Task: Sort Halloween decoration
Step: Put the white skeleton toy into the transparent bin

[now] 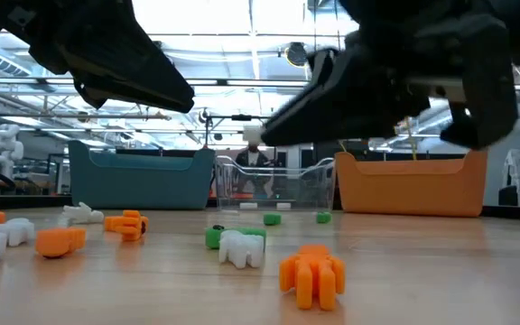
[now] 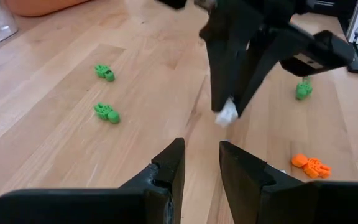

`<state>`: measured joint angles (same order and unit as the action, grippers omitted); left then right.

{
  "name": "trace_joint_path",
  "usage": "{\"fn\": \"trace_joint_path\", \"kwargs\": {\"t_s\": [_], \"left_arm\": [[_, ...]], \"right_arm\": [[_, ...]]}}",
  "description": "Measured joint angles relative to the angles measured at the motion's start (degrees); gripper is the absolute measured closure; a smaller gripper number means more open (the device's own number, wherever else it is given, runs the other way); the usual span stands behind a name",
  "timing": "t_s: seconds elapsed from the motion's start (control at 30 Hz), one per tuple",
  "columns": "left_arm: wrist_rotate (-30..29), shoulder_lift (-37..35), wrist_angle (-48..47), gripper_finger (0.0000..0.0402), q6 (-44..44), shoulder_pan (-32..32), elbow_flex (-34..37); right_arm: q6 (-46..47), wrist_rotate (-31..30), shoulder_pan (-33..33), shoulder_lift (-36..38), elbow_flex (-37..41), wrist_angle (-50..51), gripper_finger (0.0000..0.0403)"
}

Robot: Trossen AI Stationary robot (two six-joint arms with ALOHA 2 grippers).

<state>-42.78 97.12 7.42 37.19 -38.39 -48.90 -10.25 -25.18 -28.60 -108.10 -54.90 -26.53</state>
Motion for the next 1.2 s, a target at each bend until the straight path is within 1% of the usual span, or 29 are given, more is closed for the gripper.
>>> {"fn": "trace_joint_path", "kwargs": {"t_s": [0.07,0.2,0.27,0.4,0.5,0.57,0.67,0.8,0.93,1.0,1.2], "left_arm": [[-0.02,0.0,0.04,0.0304,0.0,0.0,0.0],[-0.04,0.0,0.04,0.0304,-0.01,0.0,0.0],[-0.04,0.0,0.03,0.0304,-0.02,0.0,0.0],[-0.04,0.0,-0.05,0.0304,-0.04,0.0,0.0],[-0.04,0.0,-0.15,0.0304,-0.07,0.0,0.0],[-0.16,0.0,-0.17,0.0304,-0.08,0.0,0.0],[-1.23,0.0,-0.15,0.0304,-0.09,0.0,0.0],[-1.46,0.0,-0.24,0.0304,-0.5,0.0,0.0],[-1.48,0.0,-0.24,0.0304,-0.42,0.0,0.0],[-1.49,0.0,-0.19,0.0304,-0.17,0.0,0.0],[-1.49,0.0,0.84,0.0304,-0.52,0.0,0.0]], "right_arm": [[-2.87,-0.57,-0.11,0.96,-0.01,0.22,0.0388],[-11.71,-0.88,-0.09,2.71,-0.01,0.23,0.0388],[-14.81,-2.87,-0.11,3.53,-0.01,0.21,0.0388],[-17.88,-8.22,-0.13,4.86,-0.09,0.19,0.0388],[-20.81,-11.04,-0.44,5.66,-0.1,-0.01,0.0388],[-23.54,-12.57,-1.14,6.13,-0.1,-0.36,0.0389],[-27.44,-12.7,-2.68,6.21,-0.1,-3.36,0.0389],[-36.41,-12.76,-5.37,6.25,-0.1,-5.94,0.0389],[-44.5,-15.42,-8.07,6.21,-0.1,-6.67,0.0389],[-45.91,-15.53,-9.2,6.25,-0.11,-6.77,0.0389],[-46.22,-15.51,-12.38,6.23,-0.1,-6.7,0.0389]]}}
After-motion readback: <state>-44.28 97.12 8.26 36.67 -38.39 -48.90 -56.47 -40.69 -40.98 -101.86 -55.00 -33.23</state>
